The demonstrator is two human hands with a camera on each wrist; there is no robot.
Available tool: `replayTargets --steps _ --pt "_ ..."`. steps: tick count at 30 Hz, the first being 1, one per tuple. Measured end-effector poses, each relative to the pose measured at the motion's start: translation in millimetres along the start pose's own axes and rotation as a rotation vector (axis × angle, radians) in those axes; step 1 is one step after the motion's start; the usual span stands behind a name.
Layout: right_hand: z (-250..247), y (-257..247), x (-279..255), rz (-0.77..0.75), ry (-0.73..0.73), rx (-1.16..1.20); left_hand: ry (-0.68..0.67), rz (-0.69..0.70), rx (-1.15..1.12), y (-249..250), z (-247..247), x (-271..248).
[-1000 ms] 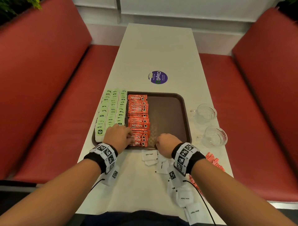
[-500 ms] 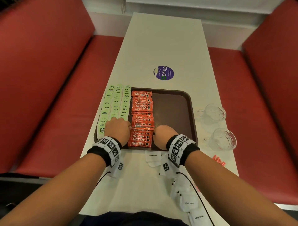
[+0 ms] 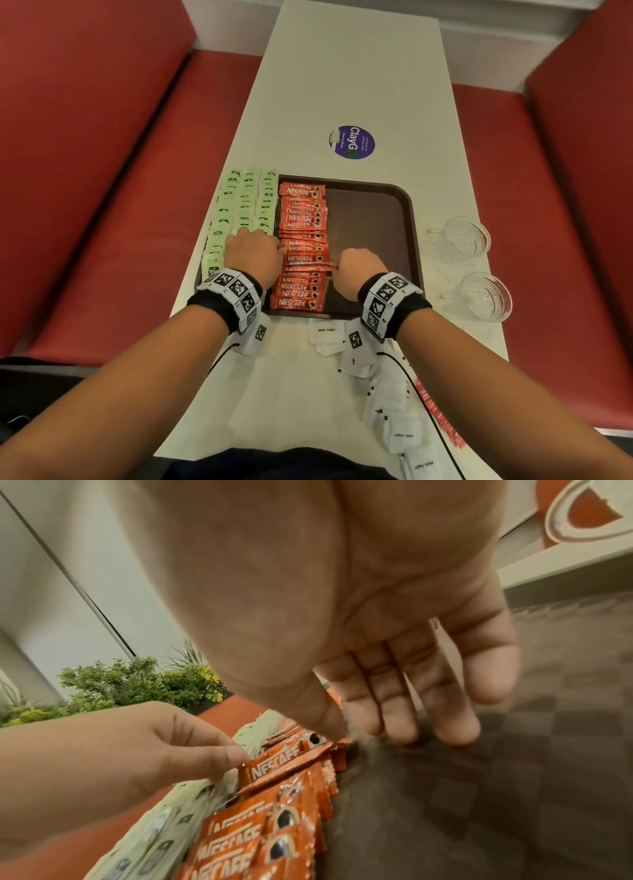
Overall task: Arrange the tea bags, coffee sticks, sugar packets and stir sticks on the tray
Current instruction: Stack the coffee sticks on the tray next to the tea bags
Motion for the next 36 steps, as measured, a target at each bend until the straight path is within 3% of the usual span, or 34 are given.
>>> replayTargets --steps 7,12,19,23,27,32,36 --pt "0.4 -4.6 1.2 -0.069 -0.047 0.018 -0.022 0.031 0.006 -1.2 2.2 2.1" --pt "-2.5 -3.7 10.9 -0.032 -0.004 0.004 0.018 0.01 -0.003 -4.3 -1.7 13.8" --pt "-3.6 -10.2 15.7 -0.071 -0.03 0.043 -0.079 0.025 0.034 1.7 3.5 22.6" --pt "-10.4 -0.2 6.7 -0.059 0.015 0.035 0.071 0.036 -0.053 3.4 -13.5 11.5" --pt "-15.3 25.2 -15.1 -0.067 0.086 0.06 0.143 0.234 -0.237 22.1 -31.0 -21.6" --pt "-9.2 52.2 -58.2 -0.155 0.069 0.034 -0.028 0.663 -0.166 52.1 -26.1 -70.4" --pt "10.7 66.7 -83.2 -0.185 0.031 0.012 -0.136 0.77 0.01 66.8 -14.7 -96.8"
Point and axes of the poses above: each hand's wrist, its own x-axis towards the middle knuckle, its own z-axis out of the palm, y = z × x, the point moved 1 cm from there along x, towards the middle knuckle, and after that the axes turned 12 degrees about y, right-handed, at the moved point
